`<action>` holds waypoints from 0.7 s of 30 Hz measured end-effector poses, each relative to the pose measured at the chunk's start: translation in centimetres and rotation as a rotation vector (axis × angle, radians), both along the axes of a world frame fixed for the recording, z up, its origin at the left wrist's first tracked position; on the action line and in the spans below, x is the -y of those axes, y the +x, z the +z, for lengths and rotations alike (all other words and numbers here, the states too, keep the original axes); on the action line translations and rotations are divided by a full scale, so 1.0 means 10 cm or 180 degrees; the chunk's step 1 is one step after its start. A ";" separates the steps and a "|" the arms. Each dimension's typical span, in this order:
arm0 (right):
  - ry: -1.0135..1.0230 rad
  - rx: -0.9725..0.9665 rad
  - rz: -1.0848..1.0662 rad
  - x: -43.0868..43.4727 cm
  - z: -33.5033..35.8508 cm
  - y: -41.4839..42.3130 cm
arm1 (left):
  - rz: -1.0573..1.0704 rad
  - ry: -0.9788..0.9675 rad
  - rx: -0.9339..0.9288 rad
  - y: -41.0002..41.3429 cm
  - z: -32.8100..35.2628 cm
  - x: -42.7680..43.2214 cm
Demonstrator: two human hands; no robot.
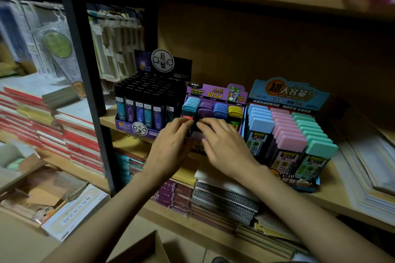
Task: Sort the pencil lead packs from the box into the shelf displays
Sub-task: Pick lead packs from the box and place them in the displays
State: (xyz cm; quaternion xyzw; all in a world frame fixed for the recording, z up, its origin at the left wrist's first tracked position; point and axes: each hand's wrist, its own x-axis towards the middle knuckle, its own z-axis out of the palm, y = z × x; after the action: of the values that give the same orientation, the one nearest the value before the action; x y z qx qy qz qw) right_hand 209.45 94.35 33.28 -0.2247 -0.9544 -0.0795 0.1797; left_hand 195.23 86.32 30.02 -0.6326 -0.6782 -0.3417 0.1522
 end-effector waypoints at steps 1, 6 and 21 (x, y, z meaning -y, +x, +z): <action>-0.0040 -0.0018 -0.0026 -0.01 0.00 -0.04 | 0.0008 -0.0018 -0.0017 -0.01 0.00 0.00; -0.0375 -0.0036 -0.0076 0.00 -0.08 -0.21 | -0.0020 -0.0148 -0.0129 -0.07 -0.08 0.04; -0.0211 -0.0268 -0.0690 0.09 -0.25 -0.01 | 0.0169 -0.0300 -0.0383 -0.13 -0.11 -0.02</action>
State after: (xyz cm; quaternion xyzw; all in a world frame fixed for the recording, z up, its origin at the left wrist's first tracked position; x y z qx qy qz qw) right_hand 209.36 93.46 30.77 -0.3356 -0.9182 -0.0574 0.2025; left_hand 193.92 86.48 28.93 -0.6402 -0.6997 -0.2666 0.1717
